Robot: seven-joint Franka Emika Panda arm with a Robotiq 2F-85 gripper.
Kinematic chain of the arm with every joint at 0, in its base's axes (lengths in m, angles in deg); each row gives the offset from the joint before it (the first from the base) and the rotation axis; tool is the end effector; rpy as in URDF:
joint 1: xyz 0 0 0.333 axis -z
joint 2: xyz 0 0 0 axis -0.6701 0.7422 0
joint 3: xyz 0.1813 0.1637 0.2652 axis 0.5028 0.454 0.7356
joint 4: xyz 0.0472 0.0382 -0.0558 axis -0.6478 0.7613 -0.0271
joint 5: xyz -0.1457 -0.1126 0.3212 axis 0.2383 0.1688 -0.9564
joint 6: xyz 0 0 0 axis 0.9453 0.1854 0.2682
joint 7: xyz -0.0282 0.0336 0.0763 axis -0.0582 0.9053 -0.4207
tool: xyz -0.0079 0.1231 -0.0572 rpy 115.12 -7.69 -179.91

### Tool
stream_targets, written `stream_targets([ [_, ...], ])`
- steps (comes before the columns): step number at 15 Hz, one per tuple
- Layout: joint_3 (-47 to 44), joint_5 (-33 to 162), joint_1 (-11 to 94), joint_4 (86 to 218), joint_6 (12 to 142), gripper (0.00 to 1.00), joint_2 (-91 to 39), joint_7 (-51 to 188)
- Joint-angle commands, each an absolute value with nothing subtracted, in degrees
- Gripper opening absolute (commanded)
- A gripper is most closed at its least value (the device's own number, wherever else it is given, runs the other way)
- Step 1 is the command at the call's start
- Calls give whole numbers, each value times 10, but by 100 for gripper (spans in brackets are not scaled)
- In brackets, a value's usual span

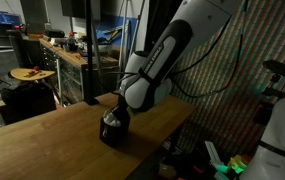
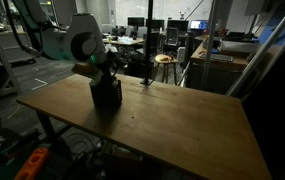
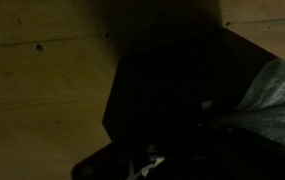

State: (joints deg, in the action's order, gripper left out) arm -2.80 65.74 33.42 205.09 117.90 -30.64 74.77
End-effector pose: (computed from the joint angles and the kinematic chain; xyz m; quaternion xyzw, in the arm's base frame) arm 0.4932 0.0361 0.2636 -0.9879 0.0203 -0.1537 0.0008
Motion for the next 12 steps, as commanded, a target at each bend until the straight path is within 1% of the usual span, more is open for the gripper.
stream_targets([
  [1,-51,670,317,2053,1170,3,-332,767],
  [5,-48,657,322,2053,1147,4,-393,777],
  [12,-47,741,329,2048,1101,6,-462,858],
])
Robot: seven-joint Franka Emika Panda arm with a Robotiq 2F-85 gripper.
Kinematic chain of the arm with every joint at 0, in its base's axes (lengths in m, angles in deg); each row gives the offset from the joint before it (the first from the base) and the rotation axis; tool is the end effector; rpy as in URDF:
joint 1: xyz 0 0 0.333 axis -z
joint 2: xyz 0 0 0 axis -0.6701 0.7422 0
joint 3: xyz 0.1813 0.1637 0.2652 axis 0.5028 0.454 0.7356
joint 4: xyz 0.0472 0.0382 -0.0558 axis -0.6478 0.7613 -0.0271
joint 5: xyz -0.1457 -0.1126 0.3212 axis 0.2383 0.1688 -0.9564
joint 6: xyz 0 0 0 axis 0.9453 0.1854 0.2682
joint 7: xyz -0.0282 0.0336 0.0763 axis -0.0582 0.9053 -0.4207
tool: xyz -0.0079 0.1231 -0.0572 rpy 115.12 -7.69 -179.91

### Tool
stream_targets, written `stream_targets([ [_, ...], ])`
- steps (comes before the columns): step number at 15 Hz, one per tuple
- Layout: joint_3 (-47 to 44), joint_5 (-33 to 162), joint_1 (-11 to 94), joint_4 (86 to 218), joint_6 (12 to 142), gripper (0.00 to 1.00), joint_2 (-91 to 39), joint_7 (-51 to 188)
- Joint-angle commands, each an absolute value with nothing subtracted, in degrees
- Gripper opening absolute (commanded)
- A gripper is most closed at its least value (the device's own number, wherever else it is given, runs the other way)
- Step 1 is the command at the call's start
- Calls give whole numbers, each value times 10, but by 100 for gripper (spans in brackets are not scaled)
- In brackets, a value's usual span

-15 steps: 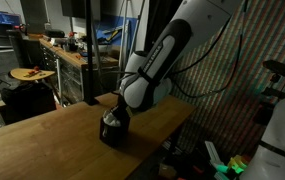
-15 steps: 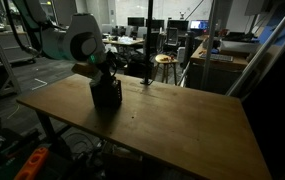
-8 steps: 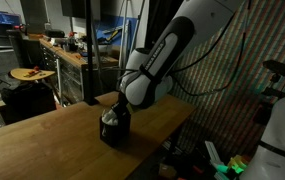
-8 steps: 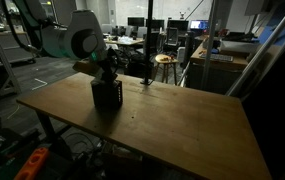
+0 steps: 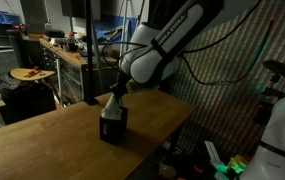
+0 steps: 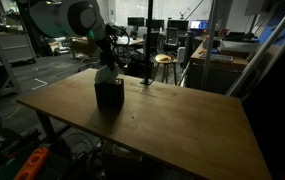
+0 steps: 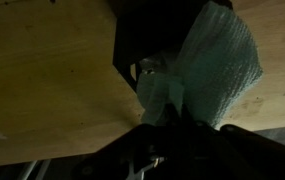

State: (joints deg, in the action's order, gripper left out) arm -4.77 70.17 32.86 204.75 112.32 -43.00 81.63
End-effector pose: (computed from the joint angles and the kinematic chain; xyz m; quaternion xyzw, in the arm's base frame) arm 0.4909 0.0278 0.3592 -0.9748 0.0587 -0.2150 0.0072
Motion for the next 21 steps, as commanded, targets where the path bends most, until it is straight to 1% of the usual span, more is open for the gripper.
stream_targets([
  [1,-44,752,330,2048,1096,7,-465,869],
  [6,-32,764,326,2053,1086,5,-465,892],
  [8,-27,761,325,2054,1086,6,-460,895],
  [15,-12,751,322,2042,1093,5,-428,895],
  [21,-25,752,335,2030,1100,5,-396,885],
])
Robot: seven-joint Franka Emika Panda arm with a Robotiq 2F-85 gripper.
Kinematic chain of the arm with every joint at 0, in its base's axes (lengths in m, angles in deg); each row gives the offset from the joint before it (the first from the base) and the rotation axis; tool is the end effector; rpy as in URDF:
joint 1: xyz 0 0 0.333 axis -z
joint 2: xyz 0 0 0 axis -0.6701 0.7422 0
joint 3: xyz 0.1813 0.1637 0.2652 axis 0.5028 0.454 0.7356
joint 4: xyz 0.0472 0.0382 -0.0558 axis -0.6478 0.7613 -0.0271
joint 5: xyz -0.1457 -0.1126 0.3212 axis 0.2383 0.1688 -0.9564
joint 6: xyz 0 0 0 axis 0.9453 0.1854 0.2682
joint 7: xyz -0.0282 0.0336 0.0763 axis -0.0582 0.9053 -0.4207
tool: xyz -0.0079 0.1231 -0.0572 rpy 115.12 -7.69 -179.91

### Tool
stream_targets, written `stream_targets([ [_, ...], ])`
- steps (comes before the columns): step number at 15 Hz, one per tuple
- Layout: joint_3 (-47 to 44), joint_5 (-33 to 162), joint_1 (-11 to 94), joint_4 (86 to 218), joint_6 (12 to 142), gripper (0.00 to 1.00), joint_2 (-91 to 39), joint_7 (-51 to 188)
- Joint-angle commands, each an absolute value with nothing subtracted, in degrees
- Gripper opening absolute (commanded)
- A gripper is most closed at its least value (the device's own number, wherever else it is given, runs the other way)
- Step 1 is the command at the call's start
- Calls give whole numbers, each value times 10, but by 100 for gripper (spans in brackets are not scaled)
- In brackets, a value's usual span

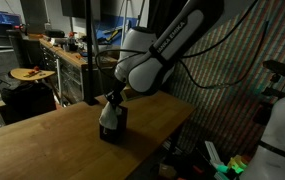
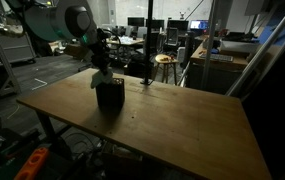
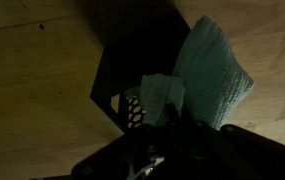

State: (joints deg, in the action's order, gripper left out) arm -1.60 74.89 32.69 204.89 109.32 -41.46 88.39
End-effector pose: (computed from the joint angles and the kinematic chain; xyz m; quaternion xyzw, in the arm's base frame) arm 0.4823 0.0590 0.3377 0.9825 -0.0514 0.1788 0.0019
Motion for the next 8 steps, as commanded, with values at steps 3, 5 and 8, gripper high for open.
stream_targets([
  [3,-39,748,347,2013,1101,5,-380,879],
  [5,-46,738,357,1997,1099,5,-369,870],
  [8,-48,732,366,1975,1096,5,-351,866],
])
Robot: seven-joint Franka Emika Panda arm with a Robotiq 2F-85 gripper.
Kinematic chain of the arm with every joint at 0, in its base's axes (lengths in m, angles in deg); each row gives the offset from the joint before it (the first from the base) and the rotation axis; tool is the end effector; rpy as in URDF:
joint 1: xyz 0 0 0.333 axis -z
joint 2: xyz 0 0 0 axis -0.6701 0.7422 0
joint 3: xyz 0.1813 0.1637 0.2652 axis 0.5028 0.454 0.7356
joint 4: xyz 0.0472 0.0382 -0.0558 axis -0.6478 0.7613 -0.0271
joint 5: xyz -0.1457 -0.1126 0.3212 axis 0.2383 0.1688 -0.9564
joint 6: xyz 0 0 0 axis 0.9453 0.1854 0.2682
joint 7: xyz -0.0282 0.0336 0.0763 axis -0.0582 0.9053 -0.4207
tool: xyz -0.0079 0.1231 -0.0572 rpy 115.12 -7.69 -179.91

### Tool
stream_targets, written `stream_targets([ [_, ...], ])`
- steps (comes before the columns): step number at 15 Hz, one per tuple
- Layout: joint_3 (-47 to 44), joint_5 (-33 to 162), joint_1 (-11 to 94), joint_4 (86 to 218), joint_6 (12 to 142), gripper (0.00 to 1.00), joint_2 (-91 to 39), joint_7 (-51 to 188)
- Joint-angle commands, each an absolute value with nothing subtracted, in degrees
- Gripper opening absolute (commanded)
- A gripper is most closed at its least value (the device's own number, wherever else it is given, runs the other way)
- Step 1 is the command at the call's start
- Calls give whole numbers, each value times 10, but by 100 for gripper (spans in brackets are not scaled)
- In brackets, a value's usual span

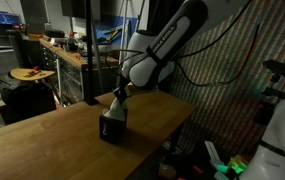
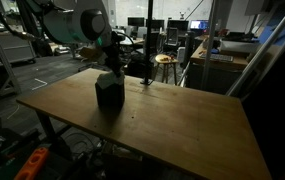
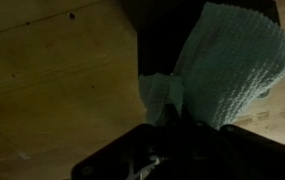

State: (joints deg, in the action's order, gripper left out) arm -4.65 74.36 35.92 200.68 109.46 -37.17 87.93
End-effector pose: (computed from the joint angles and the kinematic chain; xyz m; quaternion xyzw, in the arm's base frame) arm 0.5122 0.0054 0.3300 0.9781 -0.1042 0.1794 0.0152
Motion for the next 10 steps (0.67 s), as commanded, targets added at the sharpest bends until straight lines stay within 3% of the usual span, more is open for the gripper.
stream_targets([
  [1,-47,734,368,1969,1096,5,-345,866],
  [10,-41,738,369,1927,1087,5,-314,870],
])
